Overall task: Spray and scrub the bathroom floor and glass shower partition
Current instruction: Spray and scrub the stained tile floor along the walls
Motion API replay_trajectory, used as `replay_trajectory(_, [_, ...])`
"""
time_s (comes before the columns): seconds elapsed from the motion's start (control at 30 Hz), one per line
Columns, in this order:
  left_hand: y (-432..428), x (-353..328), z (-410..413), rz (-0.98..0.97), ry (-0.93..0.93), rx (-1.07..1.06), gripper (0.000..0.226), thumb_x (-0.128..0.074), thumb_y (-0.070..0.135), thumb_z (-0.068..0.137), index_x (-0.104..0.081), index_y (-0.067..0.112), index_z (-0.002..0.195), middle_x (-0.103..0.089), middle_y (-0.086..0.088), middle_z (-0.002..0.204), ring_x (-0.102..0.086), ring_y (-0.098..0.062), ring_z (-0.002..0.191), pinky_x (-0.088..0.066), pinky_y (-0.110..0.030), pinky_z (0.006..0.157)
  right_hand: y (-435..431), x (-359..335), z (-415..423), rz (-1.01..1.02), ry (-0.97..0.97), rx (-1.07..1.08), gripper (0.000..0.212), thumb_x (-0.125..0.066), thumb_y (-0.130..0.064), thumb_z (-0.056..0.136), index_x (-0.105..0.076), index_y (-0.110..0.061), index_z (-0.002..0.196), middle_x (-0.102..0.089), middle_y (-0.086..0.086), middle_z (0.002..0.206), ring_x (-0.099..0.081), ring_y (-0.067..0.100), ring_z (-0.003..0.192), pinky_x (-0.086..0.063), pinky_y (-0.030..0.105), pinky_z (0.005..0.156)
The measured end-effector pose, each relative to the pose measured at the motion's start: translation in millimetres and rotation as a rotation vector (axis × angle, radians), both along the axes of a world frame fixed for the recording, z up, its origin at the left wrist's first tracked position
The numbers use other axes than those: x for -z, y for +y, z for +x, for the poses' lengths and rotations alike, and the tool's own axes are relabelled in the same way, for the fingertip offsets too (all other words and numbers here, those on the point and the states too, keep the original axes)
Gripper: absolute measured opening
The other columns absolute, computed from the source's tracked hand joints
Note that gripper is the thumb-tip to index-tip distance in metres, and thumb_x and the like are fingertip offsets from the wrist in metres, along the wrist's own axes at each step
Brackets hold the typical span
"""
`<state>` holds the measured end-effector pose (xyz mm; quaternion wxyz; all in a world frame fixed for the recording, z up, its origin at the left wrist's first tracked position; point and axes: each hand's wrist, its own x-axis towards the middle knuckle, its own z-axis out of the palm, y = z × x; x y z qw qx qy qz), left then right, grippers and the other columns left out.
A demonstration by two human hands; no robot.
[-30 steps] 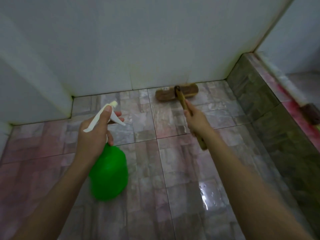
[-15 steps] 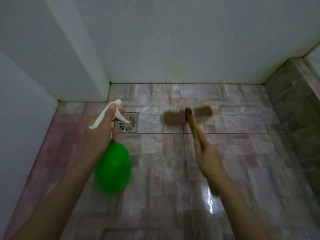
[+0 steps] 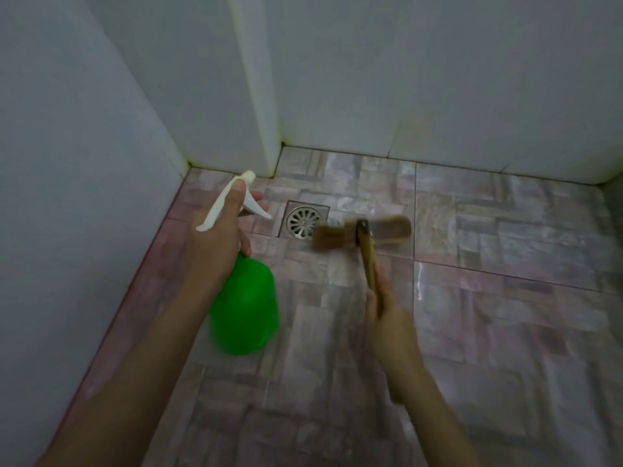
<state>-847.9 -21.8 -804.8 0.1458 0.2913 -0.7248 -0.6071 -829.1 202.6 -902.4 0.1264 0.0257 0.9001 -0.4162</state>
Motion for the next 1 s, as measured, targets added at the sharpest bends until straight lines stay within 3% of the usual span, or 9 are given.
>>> replay_trajectory(0.17, [-18, 1, 21, -0.014, 0.018, -0.063, 0.031, -0.053, 0.057, 0.095, -0.073, 0.054, 0.071, -0.068, 0.008, 0.067, -0.044, -0.008, 0.036, -0.041, -0.024, 0.048, -74, 1, -133, 0.01, 0.033, -0.111, 0.048, -0.033, -0.03, 0.102, -0.024, -0.039, 0.149, -0.063, 0.009, 0.084, -0.053, 0.021, 0.061, -0.045, 0.034, 0.053])
replay_trajectory(0.27, [-28, 6, 26, 0.012, -0.015, -0.11, 0.032, -0.055, 0.07, 0.08, -0.074, 0.044, 0.078, -0.07, 0.002, 0.077, -0.048, -0.012, 0.039, -0.043, -0.038, 0.056, -61, -1, -87, 0.02, -0.039, -0.15, 0.048, -0.033, -0.031, 0.102, -0.025, -0.041, 0.148, -0.06, 0.002, 0.078, -0.055, 0.016, 0.062, -0.047, 0.035, 0.058])
replay_trajectory(0.37, [-29, 10, 28, 0.009, -0.046, -0.106, 0.044, -0.056, 0.073, 0.077, -0.076, 0.034, 0.073, -0.069, 0.015, 0.069, -0.058, -0.017, 0.053, -0.045, -0.043, 0.055, -43, -12, -25, -0.016, -0.07, -0.183, 0.051, -0.035, -0.029, 0.102, -0.02, -0.045, 0.148, -0.064, 0.007, 0.08, -0.058, 0.019, 0.065, -0.045, 0.032, 0.058])
replay_trajectory(0.47, [-23, 11, 31, -0.022, -0.042, -0.07, 0.032, -0.056, 0.067, 0.086, -0.072, 0.047, 0.066, -0.07, -0.006, 0.074, -0.049, -0.016, 0.042, -0.042, -0.034, 0.052, -68, -1, -91, 0.039, -0.025, -0.16, 0.049, -0.034, -0.029, 0.102, -0.022, -0.042, 0.148, -0.064, 0.013, 0.086, -0.054, 0.02, 0.061, -0.048, 0.037, 0.058])
replay_trajectory(0.57, [-16, 6, 36, -0.047, -0.059, -0.04, 0.032, -0.052, 0.072, 0.084, -0.068, 0.056, 0.06, -0.072, -0.018, 0.09, -0.048, -0.018, 0.044, -0.043, -0.037, 0.056, -68, -10, -143, 0.072, -0.03, -0.155, 0.049, -0.032, -0.031, 0.102, -0.023, -0.039, 0.149, -0.064, 0.017, 0.103, -0.051, 0.019, 0.059, -0.047, 0.035, 0.054])
replay_trajectory(0.67, [-4, -5, 37, -0.023, -0.086, 0.034, 0.033, -0.05, 0.06, 0.096, -0.068, 0.065, 0.068, -0.068, -0.017, 0.087, -0.047, -0.012, 0.044, -0.042, -0.028, 0.052, -18, -20, -79, 0.059, -0.01, -0.172, 0.048, -0.031, -0.031, 0.103, -0.023, -0.051, 0.145, -0.064, 0.006, 0.09, -0.049, 0.012, 0.054, -0.037, 0.025, 0.046])
replay_trajectory(0.77, [7, -9, 39, -0.008, -0.091, 0.083, 0.04, -0.048, 0.051, 0.099, -0.068, 0.065, 0.068, -0.068, -0.034, 0.091, -0.046, -0.007, 0.04, -0.038, -0.016, 0.043, 37, -34, -3, 0.077, -0.065, -0.079, 0.051, -0.037, -0.028, 0.101, -0.024, -0.054, 0.143, -0.061, 0.0, 0.079, -0.055, 0.012, 0.058, -0.047, 0.03, 0.05])
replay_trajectory(0.9, [51, 0, 36, -0.03, -0.087, 0.208, 0.038, -0.05, 0.051, 0.099, -0.072, 0.057, 0.069, -0.067, -0.027, 0.071, -0.048, -0.012, 0.039, -0.041, -0.023, 0.046, 90, -26, -36, 0.193, -0.084, 0.041, 0.049, -0.036, -0.028, 0.102, -0.025, -0.042, 0.148, -0.05, -0.006, 0.067, -0.048, 0.013, 0.049, -0.042, 0.027, 0.044])
replay_trajectory(1.0, [52, 9, 34, -0.021, -0.085, 0.261, 0.032, -0.05, 0.049, 0.1, -0.075, 0.048, 0.08, -0.069, -0.02, 0.066, -0.046, -0.011, 0.037, -0.041, -0.021, 0.045, 93, -27, -74, 0.148, -0.071, 0.065, 0.048, -0.034, -0.03, 0.103, -0.025, -0.042, 0.148, -0.052, 0.004, 0.067, -0.048, 0.02, 0.048, -0.042, 0.028, 0.038])
